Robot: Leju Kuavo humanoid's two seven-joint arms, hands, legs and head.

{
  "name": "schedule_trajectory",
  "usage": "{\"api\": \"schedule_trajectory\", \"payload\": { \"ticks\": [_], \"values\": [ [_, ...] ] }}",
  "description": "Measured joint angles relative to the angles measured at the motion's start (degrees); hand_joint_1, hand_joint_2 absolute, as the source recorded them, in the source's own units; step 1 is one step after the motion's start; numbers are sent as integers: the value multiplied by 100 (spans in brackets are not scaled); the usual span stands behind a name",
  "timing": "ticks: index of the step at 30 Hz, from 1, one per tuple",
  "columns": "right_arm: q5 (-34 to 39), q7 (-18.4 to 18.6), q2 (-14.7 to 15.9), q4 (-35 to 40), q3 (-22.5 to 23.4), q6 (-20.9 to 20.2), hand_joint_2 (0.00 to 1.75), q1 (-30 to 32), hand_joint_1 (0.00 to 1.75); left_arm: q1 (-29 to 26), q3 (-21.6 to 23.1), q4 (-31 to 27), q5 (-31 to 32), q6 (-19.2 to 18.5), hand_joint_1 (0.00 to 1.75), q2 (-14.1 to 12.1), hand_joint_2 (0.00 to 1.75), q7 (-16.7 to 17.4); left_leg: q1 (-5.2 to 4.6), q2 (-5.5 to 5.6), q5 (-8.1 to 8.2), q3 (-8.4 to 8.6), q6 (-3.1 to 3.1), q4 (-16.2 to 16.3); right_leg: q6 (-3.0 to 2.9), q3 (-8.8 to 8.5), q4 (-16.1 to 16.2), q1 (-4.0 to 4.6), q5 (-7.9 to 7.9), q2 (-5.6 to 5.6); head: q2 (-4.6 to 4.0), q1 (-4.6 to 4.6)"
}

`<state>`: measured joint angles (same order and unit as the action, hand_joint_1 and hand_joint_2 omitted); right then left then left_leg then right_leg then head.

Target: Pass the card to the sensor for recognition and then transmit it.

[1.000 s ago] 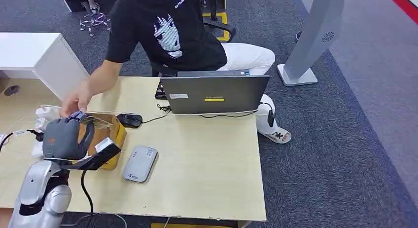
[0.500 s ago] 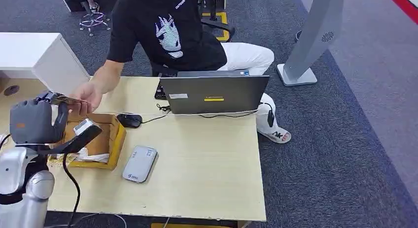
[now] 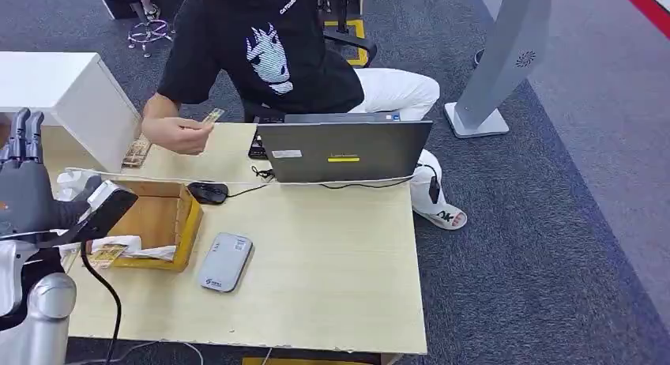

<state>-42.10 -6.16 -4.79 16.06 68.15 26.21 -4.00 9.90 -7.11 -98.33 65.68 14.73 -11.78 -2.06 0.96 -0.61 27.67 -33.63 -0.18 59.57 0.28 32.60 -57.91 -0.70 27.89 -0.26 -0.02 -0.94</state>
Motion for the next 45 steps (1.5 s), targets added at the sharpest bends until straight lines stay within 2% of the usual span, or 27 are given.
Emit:
{"api": "schedule_trajectory", "payload": {
  "ticks": [4, 8, 13, 17, 23, 35, 39, 45],
  "values": [
    [-17, 35, -2, -7, 4, 7, 175, 0, 0, -143, -63, -98, 20, -85, 0, 39, 175, -116, 0, 1, 0, 0, 0, 0, 0, 0, 0, 0, 0, -1, 0, 0],
    [22, 15, -22, -7, 31, 7, 175, 0, 0, -354, -61, -214, 311, -205, 0, 39, 175, -157, 0, 0, 0, 0, 0, 0, 0, 0, 0, 0, 0, 1, 0, 0],
    [116, -7, -66, -4, 116, 7, 175, 2, 0, -799, 27, -446, 549, -501, 0, -24, 175, -238, 0, -1, 5, 0, 2, 0, -1, 1, 1, 0, 3, 1, 0, 0],
    [168, -31, -94, -4, 212, 18, 175, 13, 0, -1273, 245, -730, 553, -741, 0, -308, 175, -297, 1, -5, 6, 0, 2, 0, -2, 5, 1, 0, 4, 2, 0, -4],
    [122, 37, -109, -4, 284, 70, 175, 9, 0, -1594, 405, -1021, 448, -1006, 0, -621, 175, -315, 1, -3, 6, 0, 3, -1, -3, 2, 1, 0, 5, 2, 0, -2],
    [13, 269, -175, -4, 337, 229, 175, 21, 0, -2622, 383, -1692, 440, -1814, 0, -1792, 175, -41, 2, -2, 8, -1, 2, -2, -3, 2, 0, 0, 12, -1, 0, -4],
    [4, 275, -190, -4, 339, 240, 175, 22, 0, -2842, 380, -1742, 461, -1862, 0, -2011, 175, 0, 2, -1, 8, -1, 2, -2, -2, 0, 0, 0, 12, -3, 0, -4],
    [-44, 284, -212, -4, 341, 245, 175, 23, 0, -2967, 380, -1784, 459, -1919, 0, -2166, 175, 2, 1, 0, 8, 0, 2, -2, -2, -1, 0, 0, 11, -3, 0, -7]
  ]
}}
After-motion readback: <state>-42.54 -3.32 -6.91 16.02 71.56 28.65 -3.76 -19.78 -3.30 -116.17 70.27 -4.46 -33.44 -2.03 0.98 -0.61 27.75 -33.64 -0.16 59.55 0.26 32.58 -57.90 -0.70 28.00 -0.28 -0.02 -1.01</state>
